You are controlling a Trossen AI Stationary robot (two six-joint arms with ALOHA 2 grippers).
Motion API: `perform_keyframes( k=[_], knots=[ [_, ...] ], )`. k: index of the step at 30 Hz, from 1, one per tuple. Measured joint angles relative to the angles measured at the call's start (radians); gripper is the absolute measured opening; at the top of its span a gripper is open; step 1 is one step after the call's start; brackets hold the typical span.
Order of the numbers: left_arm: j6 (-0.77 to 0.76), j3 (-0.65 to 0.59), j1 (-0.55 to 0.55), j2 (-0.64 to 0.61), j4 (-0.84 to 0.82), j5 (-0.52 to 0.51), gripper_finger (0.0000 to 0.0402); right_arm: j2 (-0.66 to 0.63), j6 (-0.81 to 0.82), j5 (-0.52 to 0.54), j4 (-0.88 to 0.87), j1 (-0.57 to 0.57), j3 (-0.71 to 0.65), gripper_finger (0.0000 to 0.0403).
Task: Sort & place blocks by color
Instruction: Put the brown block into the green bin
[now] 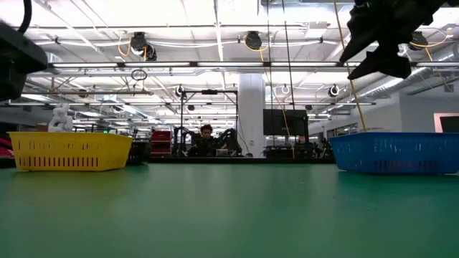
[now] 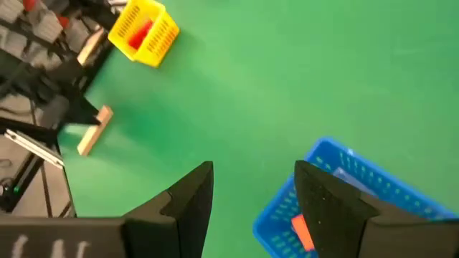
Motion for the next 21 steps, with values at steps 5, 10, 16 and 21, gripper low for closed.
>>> perform_keyframes(
  k=[5,10,16,21],
  knots=[
    [0.003,0.03,0.011,0.07,-0.022,0.005,0.0239,-0.006,-0.053,-0.002,0.035,-0.05,0.0,0.0187],
    [-0.002,0.091,0.022,0.132,-0.123,0.04,0.0237,-0.006,-0.115,-0.003,0.096,-0.089,0.0,0.0187],
    [0.003,0.134,0.035,0.162,-0.213,0.061,0.0165,-0.006,-0.187,-0.003,0.204,-0.11,0.0,0.0187],
    [0.008,0.134,0.035,0.16,-0.222,0.048,0.0128,-0.006,-0.235,-0.003,0.273,-0.124,0.0,0.0187]
  ],
)
